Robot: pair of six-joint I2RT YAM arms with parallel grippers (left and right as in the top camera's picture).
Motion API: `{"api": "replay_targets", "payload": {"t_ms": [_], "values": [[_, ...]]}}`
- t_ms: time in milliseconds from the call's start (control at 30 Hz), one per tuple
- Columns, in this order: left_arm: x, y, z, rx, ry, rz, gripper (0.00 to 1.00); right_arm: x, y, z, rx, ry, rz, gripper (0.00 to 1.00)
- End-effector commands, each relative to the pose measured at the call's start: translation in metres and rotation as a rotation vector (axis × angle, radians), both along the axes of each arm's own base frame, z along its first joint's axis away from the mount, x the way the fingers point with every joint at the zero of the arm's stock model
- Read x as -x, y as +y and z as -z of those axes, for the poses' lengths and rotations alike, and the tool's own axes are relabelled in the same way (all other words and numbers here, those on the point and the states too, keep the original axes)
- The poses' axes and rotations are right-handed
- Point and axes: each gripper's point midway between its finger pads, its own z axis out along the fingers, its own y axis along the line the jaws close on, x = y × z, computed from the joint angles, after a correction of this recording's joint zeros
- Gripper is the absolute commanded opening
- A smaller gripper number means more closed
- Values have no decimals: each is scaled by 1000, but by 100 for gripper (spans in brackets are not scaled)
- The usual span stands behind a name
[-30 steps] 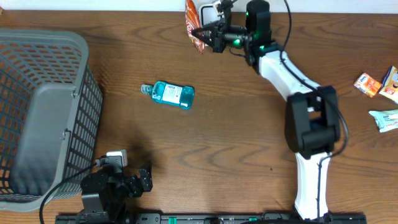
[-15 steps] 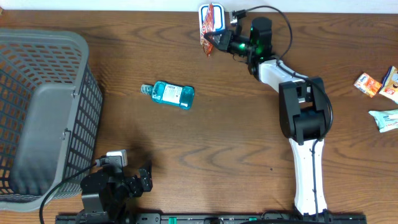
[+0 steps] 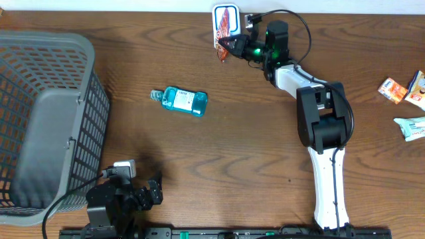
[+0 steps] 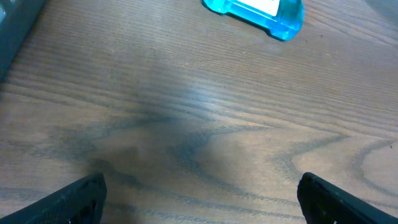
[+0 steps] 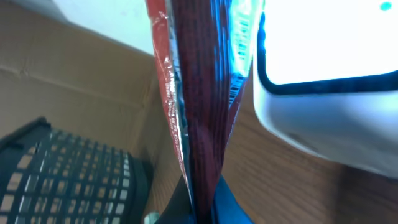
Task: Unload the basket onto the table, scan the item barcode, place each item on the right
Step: 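Carry the chocolate bar right with the right gripper and drop it at the edge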
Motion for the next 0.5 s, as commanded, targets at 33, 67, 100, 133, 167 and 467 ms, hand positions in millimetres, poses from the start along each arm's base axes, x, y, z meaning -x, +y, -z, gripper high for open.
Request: {"api": "replay_targets", "payload": {"t_ms": [33,67,100,133,167,467], "values": [[1,0,0,-6,1,5,98,3,-15,-13,71,-42,-35,1],[1,0,0,-6,1,5,98,2,-24,-13,110,-32,-15,1],[1,0,0,-6,1,5,98,2,-36,-15,167,-26,9,1],[1,0,0,-6,1,5,98,3,-49,-18,231,-28,29,2],[1,0,0,-6,1,5,98,5,-60,-21,290,-36,43,2],[1,0,0,-6,1,5,98,57,-283,-49,1110,266,630,1]]}}
